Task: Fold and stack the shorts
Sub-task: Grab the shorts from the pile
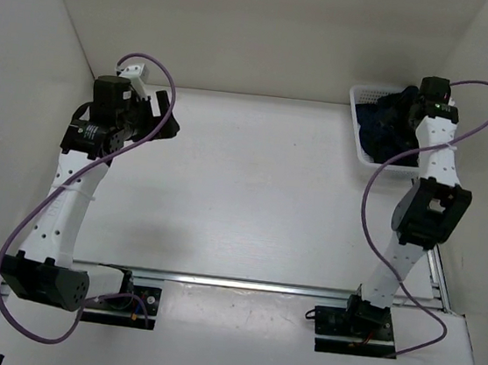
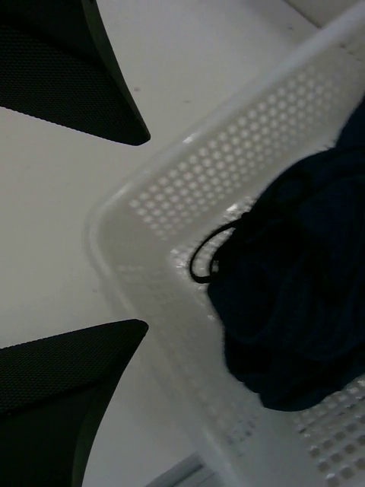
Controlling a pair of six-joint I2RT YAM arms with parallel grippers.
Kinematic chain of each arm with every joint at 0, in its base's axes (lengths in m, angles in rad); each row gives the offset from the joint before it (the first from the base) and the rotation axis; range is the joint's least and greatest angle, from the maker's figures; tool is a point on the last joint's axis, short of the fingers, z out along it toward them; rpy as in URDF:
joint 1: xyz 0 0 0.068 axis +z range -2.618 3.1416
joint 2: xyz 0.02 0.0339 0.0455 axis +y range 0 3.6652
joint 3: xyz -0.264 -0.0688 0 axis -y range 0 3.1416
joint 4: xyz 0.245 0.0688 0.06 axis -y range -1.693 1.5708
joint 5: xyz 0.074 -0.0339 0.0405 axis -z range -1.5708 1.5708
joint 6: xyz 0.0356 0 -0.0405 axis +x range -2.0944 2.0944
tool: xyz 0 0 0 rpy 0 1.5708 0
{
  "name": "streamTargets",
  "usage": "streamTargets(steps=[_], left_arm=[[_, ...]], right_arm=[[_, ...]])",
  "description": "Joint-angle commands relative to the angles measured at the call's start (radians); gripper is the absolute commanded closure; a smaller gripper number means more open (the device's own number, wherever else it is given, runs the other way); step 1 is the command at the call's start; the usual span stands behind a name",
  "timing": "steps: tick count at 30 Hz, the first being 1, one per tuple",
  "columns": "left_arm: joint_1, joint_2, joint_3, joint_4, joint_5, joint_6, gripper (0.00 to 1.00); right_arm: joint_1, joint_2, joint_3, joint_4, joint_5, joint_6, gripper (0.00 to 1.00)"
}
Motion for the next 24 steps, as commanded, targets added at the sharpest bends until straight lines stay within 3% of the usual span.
streamTargets(steps=[1, 8, 12, 13, 15, 16, 17, 19, 20, 24], left_arm=[[-0.010, 0.007, 0.038, 0.006, 0.046, 0.016, 0.00], [-0.010, 0.038, 0.006, 0.015, 0.068, 0.006, 0.00], [-0.010, 0.081, 0.006, 0.024, 0.077, 0.006, 0.00], [-0.010, 0.081, 0.017, 0.024, 0.077, 0.006, 0.00], [-0.010, 0.092, 0.026, 0.024, 0.077, 0.015, 0.00], [-0.010, 0.102, 0.026, 0.024, 0.077, 0.015, 0.00], [-0.010, 0.103, 0.026, 0.024, 0.077, 0.015, 0.00], [-0.010, 0.112, 0.037, 0.024, 0.077, 0.015, 0.00], [-0.010, 0.112, 0.037, 0.024, 0.077, 0.015, 0.00], [-0.010, 0.121, 0.046, 0.024, 0.077, -0.005, 0.00]], right_arm=[[-0.017, 0.207, 0.233, -0.079, 0.000, 0.010, 0.00], [-0.057, 0.506, 0.513, -0.079, 0.023, -0.003, 0.00], [-0.057, 0.606, 0.582, -0.060, 0.023, 0.019, 0.11], [-0.057, 0.617, 0.594, -0.059, 0.023, 0.033, 0.16], [-0.057, 0.617, 0.581, -0.027, 0.032, 0.045, 0.38], [-0.057, 0.599, 0.568, -0.018, 0.032, 0.059, 0.52], [-0.057, 0.583, 0.532, -0.004, 0.043, 0.059, 0.75], [-0.057, 0.521, 0.498, 0.031, 0.061, 0.068, 0.93], [-0.057, 0.499, 0.498, 0.031, 0.077, 0.068, 1.00], [-0.057, 0.367, 0.507, 0.020, 0.053, 0.056, 1.00]])
